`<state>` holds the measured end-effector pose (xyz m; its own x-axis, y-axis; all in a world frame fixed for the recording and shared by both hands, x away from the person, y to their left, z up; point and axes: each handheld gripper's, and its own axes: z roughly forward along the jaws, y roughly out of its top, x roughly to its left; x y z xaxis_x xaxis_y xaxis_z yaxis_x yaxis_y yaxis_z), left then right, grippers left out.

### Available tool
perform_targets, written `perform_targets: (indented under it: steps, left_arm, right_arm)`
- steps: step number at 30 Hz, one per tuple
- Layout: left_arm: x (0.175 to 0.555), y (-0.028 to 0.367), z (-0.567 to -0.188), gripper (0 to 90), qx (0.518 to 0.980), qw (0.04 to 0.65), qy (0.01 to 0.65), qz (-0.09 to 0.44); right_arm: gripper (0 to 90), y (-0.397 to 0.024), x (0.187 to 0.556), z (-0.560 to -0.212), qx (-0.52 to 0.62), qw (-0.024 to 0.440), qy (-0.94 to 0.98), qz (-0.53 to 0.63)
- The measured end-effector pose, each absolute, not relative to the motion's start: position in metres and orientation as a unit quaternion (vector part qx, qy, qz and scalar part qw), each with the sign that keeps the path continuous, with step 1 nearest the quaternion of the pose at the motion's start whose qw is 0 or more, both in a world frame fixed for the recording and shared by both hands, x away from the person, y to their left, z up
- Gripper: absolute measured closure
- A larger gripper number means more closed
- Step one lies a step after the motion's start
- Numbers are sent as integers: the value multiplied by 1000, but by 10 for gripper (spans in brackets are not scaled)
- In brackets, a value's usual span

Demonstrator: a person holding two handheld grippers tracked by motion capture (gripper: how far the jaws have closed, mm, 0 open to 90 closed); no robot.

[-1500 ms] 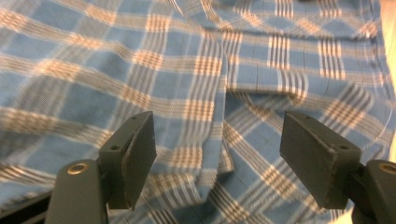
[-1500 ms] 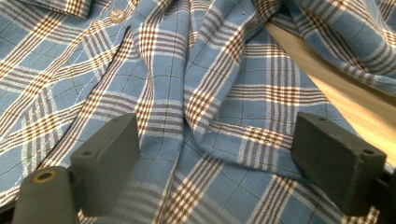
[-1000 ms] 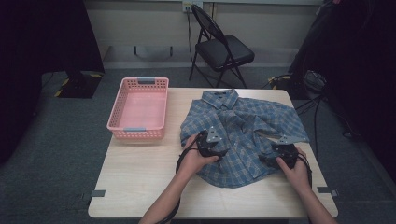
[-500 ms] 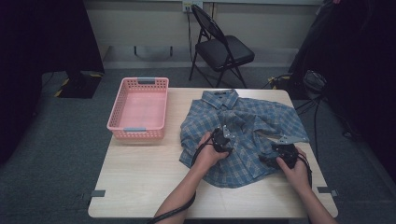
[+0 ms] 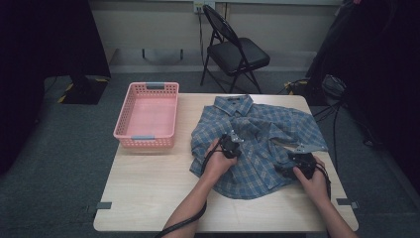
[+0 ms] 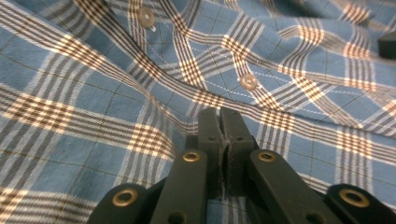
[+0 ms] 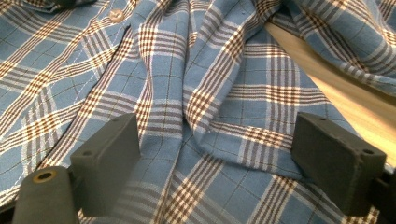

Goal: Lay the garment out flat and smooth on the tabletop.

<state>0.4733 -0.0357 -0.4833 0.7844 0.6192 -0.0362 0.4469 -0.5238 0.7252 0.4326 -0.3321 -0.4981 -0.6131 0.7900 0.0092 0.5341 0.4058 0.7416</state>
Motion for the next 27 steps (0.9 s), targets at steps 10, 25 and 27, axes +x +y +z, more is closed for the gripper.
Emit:
perform_targets:
  steps: [10, 25, 27]
  left_arm:
    - [469, -26, -461, 887, 855, 405, 306, 106]
    - [476, 20, -390, 888, 825, 435, 326, 154]
    - [476, 26, -384, 888, 822, 436, 330, 158]
  right_arm:
    - [145, -332, 433, -498, 404, 174, 820, 366]
    - [145, -332, 433, -498, 403, 174, 820, 367]
    - [145, -332, 433, -498, 403, 174, 820, 367]
